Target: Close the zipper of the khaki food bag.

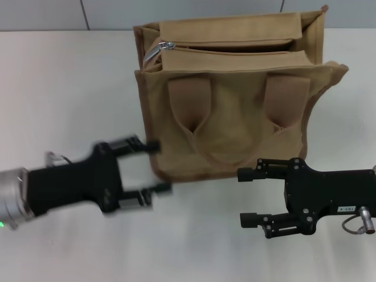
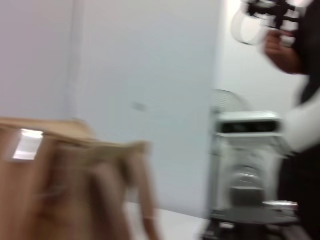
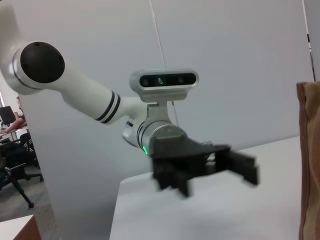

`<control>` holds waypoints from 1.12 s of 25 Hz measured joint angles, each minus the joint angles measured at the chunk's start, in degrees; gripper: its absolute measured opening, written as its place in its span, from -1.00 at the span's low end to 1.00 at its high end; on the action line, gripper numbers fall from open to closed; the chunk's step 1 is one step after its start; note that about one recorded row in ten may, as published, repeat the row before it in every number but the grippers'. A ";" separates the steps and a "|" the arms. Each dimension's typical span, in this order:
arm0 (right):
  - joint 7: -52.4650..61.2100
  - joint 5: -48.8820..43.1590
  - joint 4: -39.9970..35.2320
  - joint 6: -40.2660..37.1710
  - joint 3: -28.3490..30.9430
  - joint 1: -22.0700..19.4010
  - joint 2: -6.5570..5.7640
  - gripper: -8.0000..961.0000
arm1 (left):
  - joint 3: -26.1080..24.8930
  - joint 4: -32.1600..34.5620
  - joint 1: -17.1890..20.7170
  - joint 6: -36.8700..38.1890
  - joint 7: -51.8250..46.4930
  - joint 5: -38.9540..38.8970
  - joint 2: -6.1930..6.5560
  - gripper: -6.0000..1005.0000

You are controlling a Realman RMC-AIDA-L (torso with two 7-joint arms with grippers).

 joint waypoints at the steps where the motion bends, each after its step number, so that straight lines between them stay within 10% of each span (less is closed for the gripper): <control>1: 0.00 0.02 0.00 0.10 0.01 -0.06 0.02 0.62 | -4.48 -0.05 0.83 -1.76 0.80 -0.02 0.06 0.53; 10: 0.00 0.07 0.08 0.35 0.23 -0.17 0.12 0.60 | -26.94 -4.07 2.61 -8.78 9.21 -0.03 -0.46 0.50; 28: 0.06 0.30 0.25 0.86 0.58 0.10 0.12 0.57 | -20.56 -6.40 -8.55 -20.10 10.34 0.38 -0.82 0.44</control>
